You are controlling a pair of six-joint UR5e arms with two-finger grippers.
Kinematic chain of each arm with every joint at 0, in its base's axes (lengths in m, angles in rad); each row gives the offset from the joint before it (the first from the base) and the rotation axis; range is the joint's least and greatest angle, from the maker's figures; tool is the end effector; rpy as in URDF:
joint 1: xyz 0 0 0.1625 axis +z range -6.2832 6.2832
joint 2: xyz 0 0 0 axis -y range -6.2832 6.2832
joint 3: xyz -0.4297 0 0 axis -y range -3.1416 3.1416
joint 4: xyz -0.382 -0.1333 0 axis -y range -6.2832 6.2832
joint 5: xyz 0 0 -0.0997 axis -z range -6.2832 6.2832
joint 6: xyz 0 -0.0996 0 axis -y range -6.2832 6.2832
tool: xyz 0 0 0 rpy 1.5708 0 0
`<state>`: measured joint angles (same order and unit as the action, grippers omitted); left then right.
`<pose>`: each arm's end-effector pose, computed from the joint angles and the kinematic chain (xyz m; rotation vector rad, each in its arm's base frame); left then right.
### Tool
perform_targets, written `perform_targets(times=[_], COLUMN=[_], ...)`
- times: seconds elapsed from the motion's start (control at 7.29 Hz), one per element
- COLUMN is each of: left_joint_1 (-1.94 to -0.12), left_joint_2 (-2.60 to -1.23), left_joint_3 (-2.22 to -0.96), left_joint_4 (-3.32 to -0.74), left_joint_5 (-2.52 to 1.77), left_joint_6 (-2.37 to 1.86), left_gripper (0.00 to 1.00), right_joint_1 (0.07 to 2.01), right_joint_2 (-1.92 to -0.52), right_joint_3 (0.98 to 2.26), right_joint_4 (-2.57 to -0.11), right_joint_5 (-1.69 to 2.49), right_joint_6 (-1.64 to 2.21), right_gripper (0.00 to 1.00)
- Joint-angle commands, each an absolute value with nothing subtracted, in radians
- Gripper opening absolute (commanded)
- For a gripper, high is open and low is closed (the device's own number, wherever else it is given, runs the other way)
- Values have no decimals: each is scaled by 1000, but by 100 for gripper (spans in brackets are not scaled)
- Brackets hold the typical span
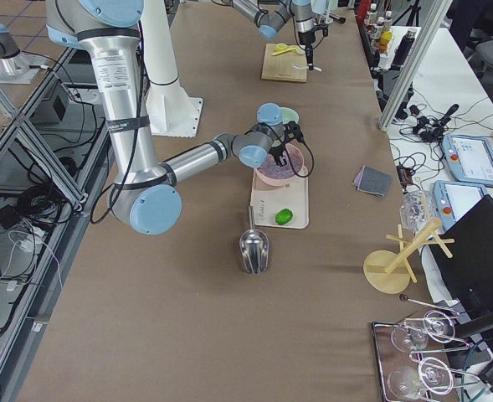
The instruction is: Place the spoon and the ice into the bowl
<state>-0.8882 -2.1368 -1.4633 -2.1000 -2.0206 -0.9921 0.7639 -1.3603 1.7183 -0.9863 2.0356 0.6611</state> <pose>0.3735 -0.6021 0.3223 0.3426 0.9948 -0.0584 -0.3562 -0.4640 0.4205 0.4004 -0.9419 -0.3518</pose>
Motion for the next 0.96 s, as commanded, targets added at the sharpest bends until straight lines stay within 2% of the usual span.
perform_targets(times=[0.0,0.14,0.82], left_joint_1=[-888,-888,-888], left_joint_2=[-2137,-2137,-2161], left_joint_3=[-1462,-1462,-1454], left_joint_4=[-2100,-2100,-2095], left_joint_5=[-2020,-2020,-2020], left_joint_6=[-991,-991,-991], left_gripper=[0,0,0], right_joint_1=[765,765,770], right_joint_2=[-1361,-1361,-1384], right_joint_3=[1721,1724,1730], right_joint_4=[-986,-986,-985], right_joint_5=[2036,2036,2042], right_joint_6=[661,660,663], right_gripper=[53,55,53])
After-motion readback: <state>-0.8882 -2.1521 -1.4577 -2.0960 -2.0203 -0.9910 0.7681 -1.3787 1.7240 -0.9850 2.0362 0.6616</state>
